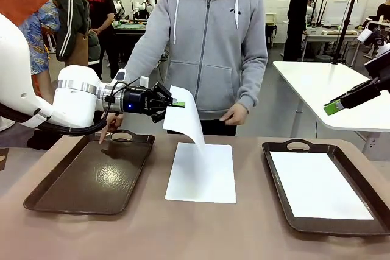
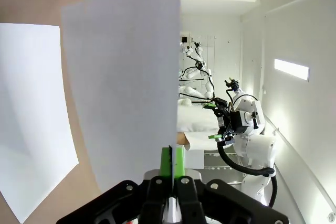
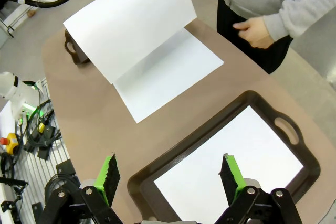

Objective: Sort the A4 documents.
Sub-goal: Place the A4 Paper in the designated Handle tray.

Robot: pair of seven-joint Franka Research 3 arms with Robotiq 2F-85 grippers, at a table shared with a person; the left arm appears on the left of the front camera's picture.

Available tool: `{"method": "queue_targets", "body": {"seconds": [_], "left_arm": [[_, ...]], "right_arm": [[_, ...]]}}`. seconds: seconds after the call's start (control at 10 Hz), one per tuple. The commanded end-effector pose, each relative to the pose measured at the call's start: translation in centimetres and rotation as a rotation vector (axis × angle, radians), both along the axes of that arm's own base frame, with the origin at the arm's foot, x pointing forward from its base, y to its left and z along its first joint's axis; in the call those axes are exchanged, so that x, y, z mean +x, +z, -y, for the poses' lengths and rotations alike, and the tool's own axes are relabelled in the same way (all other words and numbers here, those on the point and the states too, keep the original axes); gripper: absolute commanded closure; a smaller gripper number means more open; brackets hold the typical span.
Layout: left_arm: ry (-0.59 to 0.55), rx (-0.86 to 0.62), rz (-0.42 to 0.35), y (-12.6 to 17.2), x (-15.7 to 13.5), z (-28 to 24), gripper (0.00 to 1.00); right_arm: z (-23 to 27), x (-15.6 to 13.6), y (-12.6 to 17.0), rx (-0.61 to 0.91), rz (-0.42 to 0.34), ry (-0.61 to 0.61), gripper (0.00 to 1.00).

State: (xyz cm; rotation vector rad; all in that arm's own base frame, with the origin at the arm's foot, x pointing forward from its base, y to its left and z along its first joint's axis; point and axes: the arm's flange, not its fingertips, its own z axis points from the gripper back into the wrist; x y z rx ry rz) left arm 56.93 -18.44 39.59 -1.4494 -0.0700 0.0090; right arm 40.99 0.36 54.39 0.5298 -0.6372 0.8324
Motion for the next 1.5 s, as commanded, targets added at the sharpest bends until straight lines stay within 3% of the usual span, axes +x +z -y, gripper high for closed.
{"method": "queue_targets", "body": {"seconds": [0.0, 0.3, 0.6, 0.8, 1.4], "left_arm": [[-0.003, 0.0, -0.001, 0.0, 0.0, 0.3, 1.0], [0.0, 0.0, 0.0, 0.0, 0.0, 0.0, 0.99], [-0.265, 0.124, 0.043, 3.0, -1.1, -0.5, 0.99], [-0.306, 0.167, 0.032, 4.0, -3.0, -3.4, 0.99], [-0.076, 0.168, -0.017, 1.8, -8.0, -14.3, 0.99]], "right_arm": [[0.0, 0.1, -0.1, 0.006, -0.001, 0.003, 0.0], [0.0, 0.1, -0.1, 0.006, -0.001, 0.003, 0.0], [0.0, 0.1, -0.1, 0.006, -0.001, 0.003, 0.0], [0.0, 0.1, -0.1, 0.006, -0.001, 0.003, 0.0], [0.0, 0.1, -0.1, 0.006, -0.001, 0.003, 0.0]]}}
